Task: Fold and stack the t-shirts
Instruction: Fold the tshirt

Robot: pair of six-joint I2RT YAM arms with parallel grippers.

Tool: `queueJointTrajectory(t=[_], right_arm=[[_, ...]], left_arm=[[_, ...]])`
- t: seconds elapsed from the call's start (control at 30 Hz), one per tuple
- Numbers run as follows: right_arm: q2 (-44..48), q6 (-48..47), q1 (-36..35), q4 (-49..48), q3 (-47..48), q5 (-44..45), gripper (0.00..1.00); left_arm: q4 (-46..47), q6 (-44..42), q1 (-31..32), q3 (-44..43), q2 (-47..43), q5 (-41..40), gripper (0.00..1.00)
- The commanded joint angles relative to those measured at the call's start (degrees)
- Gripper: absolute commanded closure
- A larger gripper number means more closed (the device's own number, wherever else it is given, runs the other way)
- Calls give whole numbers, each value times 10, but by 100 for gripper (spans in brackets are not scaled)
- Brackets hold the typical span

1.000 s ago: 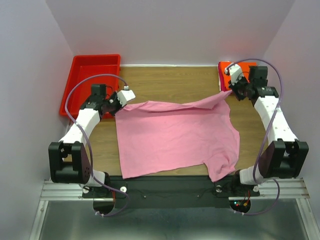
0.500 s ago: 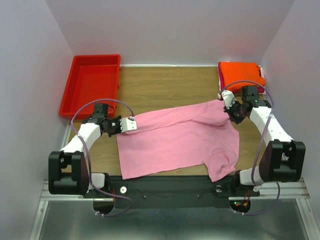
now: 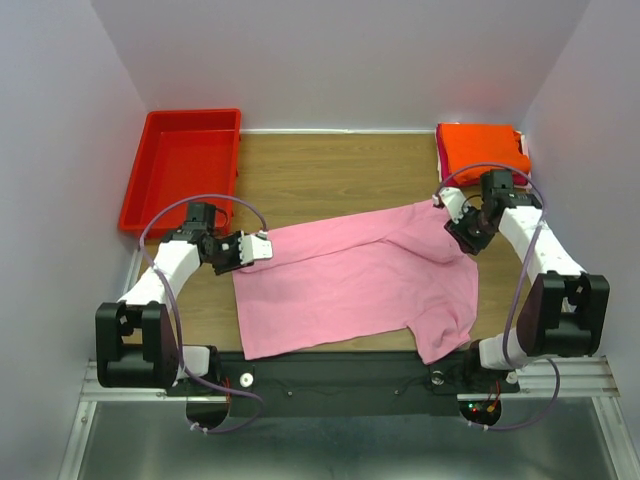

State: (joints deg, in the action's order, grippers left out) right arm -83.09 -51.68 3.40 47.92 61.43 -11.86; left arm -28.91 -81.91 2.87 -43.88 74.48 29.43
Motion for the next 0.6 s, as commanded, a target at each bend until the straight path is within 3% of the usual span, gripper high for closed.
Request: queueJointTrajectory(t=[0.0, 0.2, 0.33, 0.57], right_arm=[[-2, -24, 0, 61, 68, -12, 59], [-56, -11, 0, 96, 136, -40, 55], [-141, 65, -1, 117, 209, -74, 58], [-242, 124, -26, 93, 265, -84, 60]], left_arm=[[-63, 23, -3, -47, -35, 42, 60], [-52, 127, 4, -86, 1, 82, 53], [15, 247, 8, -89, 30, 71, 51], [73, 346, 24, -82, 82, 24, 52]])
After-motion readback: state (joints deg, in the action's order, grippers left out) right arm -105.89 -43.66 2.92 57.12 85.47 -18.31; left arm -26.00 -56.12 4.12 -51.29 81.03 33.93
